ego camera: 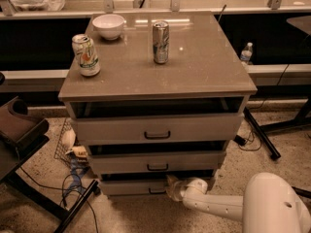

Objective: Open bottom drawer

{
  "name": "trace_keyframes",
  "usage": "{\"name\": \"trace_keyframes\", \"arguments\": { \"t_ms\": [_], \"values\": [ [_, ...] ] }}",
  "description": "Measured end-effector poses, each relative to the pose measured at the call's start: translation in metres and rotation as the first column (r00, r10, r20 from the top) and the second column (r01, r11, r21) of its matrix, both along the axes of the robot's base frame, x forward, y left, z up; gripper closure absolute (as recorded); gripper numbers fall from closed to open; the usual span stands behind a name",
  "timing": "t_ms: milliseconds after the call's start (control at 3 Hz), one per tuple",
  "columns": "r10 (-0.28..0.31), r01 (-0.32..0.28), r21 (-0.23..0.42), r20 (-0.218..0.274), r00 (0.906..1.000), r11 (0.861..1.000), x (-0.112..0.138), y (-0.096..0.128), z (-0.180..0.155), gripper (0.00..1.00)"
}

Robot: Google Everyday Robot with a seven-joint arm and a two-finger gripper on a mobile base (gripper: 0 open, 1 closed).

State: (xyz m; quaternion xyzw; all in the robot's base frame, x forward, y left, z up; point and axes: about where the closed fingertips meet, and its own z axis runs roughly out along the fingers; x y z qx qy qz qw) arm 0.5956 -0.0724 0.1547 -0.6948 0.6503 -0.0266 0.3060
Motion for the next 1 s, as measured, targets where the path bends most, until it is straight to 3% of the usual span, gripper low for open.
{"name": "trace_keyframes", "arguments": {
  "t_ms": [1000],
  "values": [
    [0.000, 0.000, 0.000, 0.000, 1.0000, 1.000, -0.0001, -0.0001, 0.0003, 1.00]
  ]
}}
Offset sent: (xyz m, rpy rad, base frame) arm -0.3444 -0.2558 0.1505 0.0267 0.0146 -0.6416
